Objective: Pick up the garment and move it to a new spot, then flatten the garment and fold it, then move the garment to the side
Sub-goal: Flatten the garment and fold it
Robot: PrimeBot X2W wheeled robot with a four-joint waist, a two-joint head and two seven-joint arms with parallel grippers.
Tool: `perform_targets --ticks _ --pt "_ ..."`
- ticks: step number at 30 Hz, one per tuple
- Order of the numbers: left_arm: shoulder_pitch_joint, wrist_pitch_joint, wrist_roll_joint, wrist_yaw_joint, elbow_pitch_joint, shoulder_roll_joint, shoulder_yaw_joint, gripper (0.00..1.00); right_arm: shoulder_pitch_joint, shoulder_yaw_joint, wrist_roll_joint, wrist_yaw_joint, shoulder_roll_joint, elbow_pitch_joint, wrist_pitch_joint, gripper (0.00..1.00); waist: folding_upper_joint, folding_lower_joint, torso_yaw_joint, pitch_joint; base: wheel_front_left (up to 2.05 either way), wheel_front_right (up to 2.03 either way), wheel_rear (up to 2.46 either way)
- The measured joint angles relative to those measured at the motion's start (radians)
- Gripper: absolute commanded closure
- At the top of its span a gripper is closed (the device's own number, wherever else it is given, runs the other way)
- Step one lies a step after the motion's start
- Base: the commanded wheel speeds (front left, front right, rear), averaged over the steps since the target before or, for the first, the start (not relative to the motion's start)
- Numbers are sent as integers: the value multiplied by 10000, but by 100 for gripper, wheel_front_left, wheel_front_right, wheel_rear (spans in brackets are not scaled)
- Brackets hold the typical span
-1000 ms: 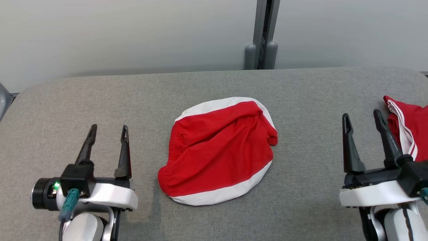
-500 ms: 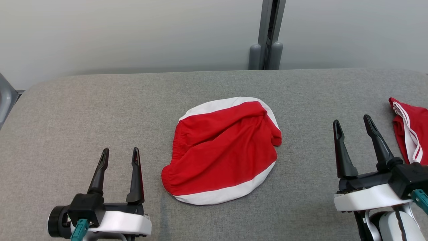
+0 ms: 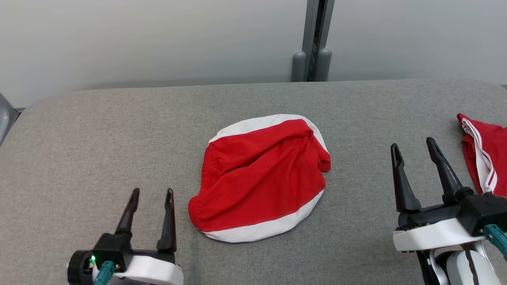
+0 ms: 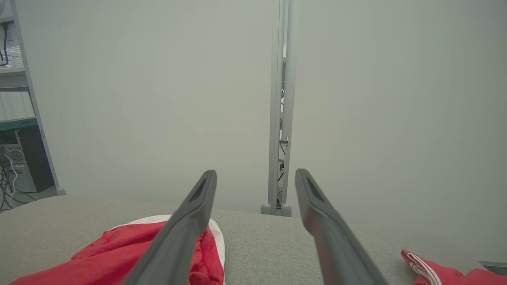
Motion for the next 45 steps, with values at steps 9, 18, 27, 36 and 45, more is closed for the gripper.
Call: perform_targets --ticks 9,18,27,36,45 --pt "-384 29 58 -955 2351 -56 -884 0 -35 61 17 -2 6 36 0 0 0 0 -184 156 0 0 0" --pt "-785 2 52 -508 1547 -125 -395 0 -49 -174 25 -2 23 17 0 0 0 0 -253 313 0 0 0" --pt "-549 33 222 -1072 2798 -148 -1072 0 -61 -77 19 0 71 82 0 0 0 0 -186 309 0 0 0" --pt "-1034 278 -132 -1221 4149 -161 -1246 0 -125 0 23 0 81 105 0 0 0 0 -334 482 0 0 0" --pt "-1722 142 -1340 -1517 5112 -171 -1262 100 -198 4 21 0 73 188 0 0 0 0 -571 619 0 0 0"
